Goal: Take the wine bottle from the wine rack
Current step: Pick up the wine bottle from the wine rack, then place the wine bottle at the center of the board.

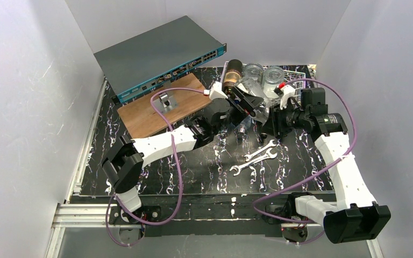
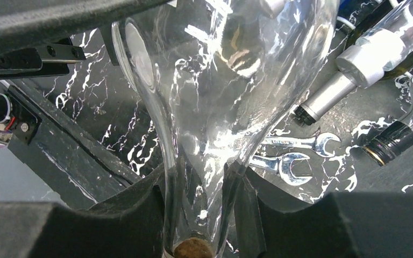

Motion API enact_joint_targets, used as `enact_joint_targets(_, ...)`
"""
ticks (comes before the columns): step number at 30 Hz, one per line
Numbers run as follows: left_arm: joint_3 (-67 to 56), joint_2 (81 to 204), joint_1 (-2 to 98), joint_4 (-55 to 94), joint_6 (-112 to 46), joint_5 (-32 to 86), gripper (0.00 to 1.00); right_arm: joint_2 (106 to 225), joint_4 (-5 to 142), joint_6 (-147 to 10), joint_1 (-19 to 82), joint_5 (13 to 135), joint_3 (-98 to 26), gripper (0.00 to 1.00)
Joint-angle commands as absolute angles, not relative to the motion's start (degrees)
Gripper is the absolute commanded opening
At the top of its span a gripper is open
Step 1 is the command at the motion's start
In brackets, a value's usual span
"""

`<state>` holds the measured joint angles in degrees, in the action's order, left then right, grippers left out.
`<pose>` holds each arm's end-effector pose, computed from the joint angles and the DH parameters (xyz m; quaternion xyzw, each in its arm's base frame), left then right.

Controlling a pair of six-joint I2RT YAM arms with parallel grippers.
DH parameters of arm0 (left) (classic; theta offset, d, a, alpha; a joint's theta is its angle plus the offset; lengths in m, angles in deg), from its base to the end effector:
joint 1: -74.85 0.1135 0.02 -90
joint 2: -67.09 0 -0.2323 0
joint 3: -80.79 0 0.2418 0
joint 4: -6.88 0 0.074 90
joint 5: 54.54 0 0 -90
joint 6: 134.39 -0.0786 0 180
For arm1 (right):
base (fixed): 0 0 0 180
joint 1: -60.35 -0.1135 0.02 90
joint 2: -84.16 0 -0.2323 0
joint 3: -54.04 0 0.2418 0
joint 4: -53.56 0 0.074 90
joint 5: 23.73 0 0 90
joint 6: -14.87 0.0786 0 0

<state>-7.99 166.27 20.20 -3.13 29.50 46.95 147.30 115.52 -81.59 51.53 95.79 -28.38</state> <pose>0.2708 -0.3546 0.2981 -0.1875 0.6842 -0.6008 0.3684 0.2391 0.0763 0.3040 -0.2191 0.8643 0.2413 0.3832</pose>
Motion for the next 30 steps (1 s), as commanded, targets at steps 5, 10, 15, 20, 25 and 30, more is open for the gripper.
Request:
enact_joint_targets(5, -4.9, 161.0, 14.6, -6.8, 27.3, 47.2, 0.99, 142.9, 105.9, -87.9, 45.2, 110.8, -28.1, 0.01)
enact_joint_targets(10, -0.4, 157.1, 13.1, -6.8, 27.2, 50.8, 0.99, 143.8, 106.2, -88.6, 42.3, 111.0, -27.2, 0.01)
enact_joint_targets(15, 3.0, 154.1, 12.2, -6.8, 27.1, 53.2, 0.99, 144.9, 106.4, -89.2, 39.0, 110.9, -26.8, 0.01)
enact_joint_targets(20, 5.3, 152.1, 11.3, -6.8, 26.9, 55.0, 0.99, 146.4, 106.4, -89.7, 35.9, 111.4, -27.4, 0.01)
enact_joint_targets(25, 8.1, 149.1, 10.5, -6.7, 27.0, 57.3, 0.99, 148.0, 106.0, -90.2, 31.7, 110.0, -27.3, 0.01)
enact_joint_targets(30, 11.1, 146.5, 9.1, -6.7, 27.8, 60.5, 0.99, 149.6, 105.5, -90.4, 28.6, 108.9, -27.3, 0.01)
